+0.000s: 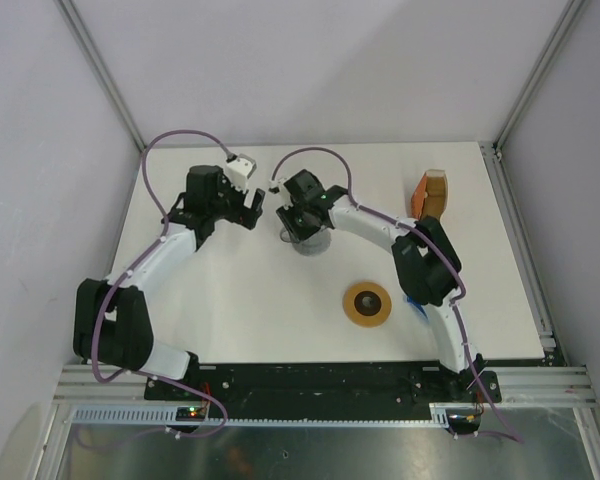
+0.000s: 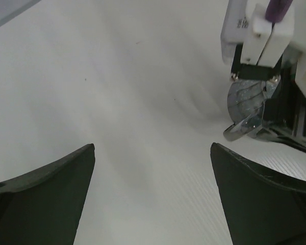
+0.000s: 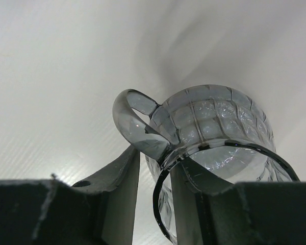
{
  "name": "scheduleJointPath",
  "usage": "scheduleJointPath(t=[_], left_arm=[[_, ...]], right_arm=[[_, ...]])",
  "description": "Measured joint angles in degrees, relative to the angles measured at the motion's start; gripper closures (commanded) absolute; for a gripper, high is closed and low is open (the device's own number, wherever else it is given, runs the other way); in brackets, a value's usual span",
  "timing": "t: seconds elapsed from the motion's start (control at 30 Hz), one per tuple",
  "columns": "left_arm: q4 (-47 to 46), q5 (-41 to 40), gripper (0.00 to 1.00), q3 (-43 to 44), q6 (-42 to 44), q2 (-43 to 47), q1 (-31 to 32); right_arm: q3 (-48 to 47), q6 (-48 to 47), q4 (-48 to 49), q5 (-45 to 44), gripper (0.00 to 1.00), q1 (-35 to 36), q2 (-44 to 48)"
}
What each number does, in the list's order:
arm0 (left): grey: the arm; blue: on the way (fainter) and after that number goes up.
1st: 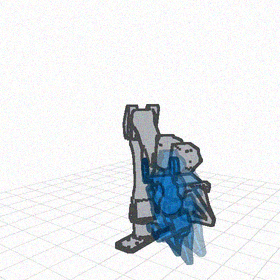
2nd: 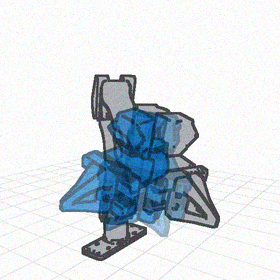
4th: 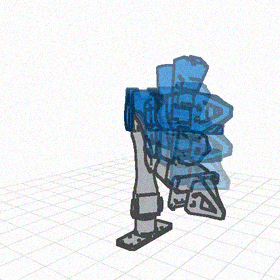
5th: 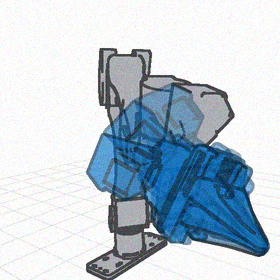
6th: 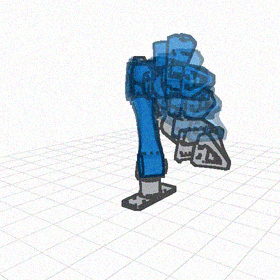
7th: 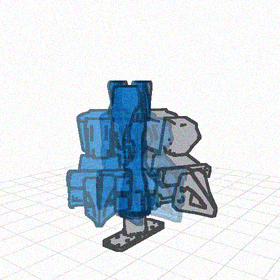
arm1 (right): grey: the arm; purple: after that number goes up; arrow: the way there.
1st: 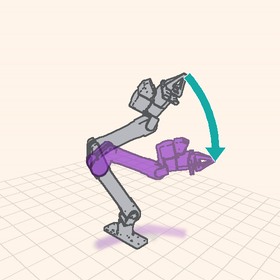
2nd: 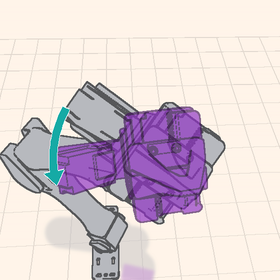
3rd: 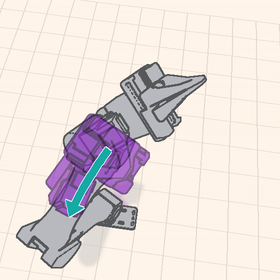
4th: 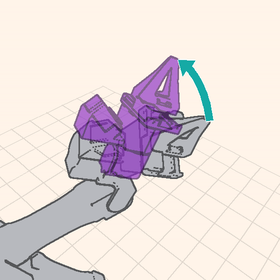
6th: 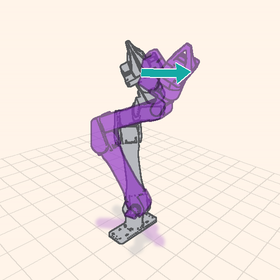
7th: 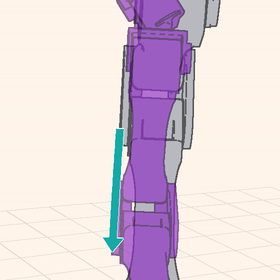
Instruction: Place the coffee filter in the dripper
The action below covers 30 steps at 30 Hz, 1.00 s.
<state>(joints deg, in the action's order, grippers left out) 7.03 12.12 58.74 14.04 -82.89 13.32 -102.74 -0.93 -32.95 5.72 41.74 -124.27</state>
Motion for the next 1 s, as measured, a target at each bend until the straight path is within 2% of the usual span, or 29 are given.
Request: scheduleJointPath(t=[0.3,0.73,0.9,1.0], left_arm=[[0.02,0.00,0.00,-1.73,0.00,1.20,-0.13],[0.46,0.15,0.00,-1.95,0.04,1.68,-0.76],[0.35,0.09,0.00,-1.95,0.04,2.16,-0.94],[0.39,-0.02,0.00,-1.95,0.04,2.16,-1.11]], right_arm=[[0.74,0.00,1.07,-0.11,0.67,5.11,1.40],[1.68,1.33,0.46,2.25,0.44,5.75,5.35],[2.89,1.49,1.31,2.73,0.44,3.98,10.64],[8.46,2.71,4.42,4.17,0.51,0.50,19.28]])
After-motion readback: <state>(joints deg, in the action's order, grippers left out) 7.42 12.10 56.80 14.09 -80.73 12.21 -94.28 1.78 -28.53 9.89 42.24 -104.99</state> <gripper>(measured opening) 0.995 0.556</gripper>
